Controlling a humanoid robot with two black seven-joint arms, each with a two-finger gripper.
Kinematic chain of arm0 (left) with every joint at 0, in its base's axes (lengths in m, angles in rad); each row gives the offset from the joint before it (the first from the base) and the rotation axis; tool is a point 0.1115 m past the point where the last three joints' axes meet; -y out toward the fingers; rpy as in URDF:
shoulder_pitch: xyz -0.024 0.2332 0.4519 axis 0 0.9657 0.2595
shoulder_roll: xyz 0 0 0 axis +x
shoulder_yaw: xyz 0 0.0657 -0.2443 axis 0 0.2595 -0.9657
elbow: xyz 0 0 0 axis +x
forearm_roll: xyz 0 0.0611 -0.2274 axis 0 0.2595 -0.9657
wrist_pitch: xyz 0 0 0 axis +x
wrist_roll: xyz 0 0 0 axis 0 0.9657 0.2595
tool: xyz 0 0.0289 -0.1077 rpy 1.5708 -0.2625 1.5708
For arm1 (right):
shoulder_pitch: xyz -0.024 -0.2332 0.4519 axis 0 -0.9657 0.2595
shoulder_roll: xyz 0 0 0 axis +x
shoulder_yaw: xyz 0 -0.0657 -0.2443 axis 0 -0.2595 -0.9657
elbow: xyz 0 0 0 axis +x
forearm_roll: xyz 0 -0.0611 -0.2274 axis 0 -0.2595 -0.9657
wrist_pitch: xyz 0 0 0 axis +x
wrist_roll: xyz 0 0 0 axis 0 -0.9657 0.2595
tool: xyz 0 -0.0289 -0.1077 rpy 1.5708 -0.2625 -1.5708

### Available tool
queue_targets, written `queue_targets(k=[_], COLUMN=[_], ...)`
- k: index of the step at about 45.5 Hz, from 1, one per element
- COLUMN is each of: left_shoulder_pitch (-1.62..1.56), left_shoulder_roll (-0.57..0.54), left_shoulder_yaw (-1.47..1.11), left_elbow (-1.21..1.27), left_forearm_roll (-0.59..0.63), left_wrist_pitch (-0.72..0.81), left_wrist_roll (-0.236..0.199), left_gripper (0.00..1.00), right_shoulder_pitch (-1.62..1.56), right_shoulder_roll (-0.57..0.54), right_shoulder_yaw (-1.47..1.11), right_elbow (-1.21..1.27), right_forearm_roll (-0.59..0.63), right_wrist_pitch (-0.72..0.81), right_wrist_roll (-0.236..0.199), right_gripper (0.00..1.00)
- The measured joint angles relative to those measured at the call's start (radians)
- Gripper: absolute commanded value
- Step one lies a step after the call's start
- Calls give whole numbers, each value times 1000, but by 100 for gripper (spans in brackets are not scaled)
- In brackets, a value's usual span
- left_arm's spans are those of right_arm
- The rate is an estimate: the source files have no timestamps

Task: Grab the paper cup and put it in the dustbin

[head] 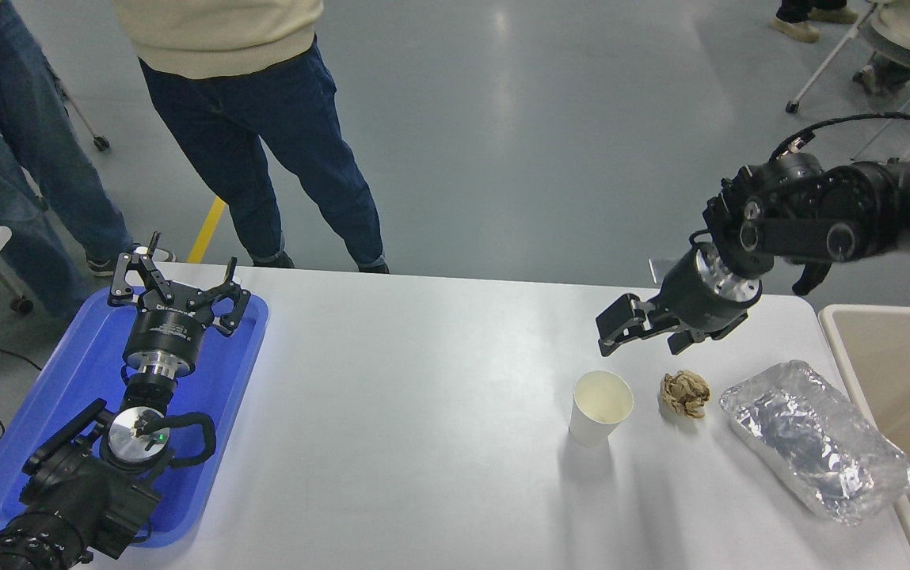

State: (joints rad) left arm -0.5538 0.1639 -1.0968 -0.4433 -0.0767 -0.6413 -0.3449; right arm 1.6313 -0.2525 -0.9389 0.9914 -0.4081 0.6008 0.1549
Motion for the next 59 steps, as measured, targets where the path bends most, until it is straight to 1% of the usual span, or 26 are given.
queue_targets(k=[11,26,28,30,36,37,39,40,41,42,43,59], left_shoulder_pitch=[0,0,0,0,0,0,0,0,0,0,0,0], left_shoulder_roll=[0,0,0,0,0,0,0,0,0,0,0,0], left_shoulder_yaw=[0,0,0,0,0,0,0,0,0,0,0,0], left_elbow=[0,0,0,0,0,0,0,0,0,0,0,0], left_forearm_roll=[0,0,0,0,0,0,0,0,0,0,0,0], left_wrist_pitch=[0,0,0,0,0,0,0,0,0,0,0,0], left_wrist_roll=[0,0,0,0,0,0,0,0,0,0,0,0], left_gripper=[100,100,100,100,100,100,100,100,100,100,100,100], right_shoulder_pitch=[-134,-255,-265,-278,-306,-310,-316,-319,-322,-324,-326,-308], right_shoulder_roll=[6,10,11,11,12,12,12,12,12,12,12,6], right_shoulder_yaw=[63,114,119,123,131,133,134,135,136,136,136,134], right_elbow=[-73,-129,-137,-143,-154,-156,-158,-159,-160,-161,-162,-157], right_forearm_roll=[-56,-88,-95,-104,-128,-133,-141,-146,-152,-156,-160,-190], right_wrist_pitch=[-51,-124,-132,-143,-167,-171,-175,-177,-180,-182,-183,-189], right_wrist_roll=[0,0,0,0,1,1,2,2,3,4,4,11], right_gripper=[100,99,94,86,39,34,29,24,16,3,0,0])
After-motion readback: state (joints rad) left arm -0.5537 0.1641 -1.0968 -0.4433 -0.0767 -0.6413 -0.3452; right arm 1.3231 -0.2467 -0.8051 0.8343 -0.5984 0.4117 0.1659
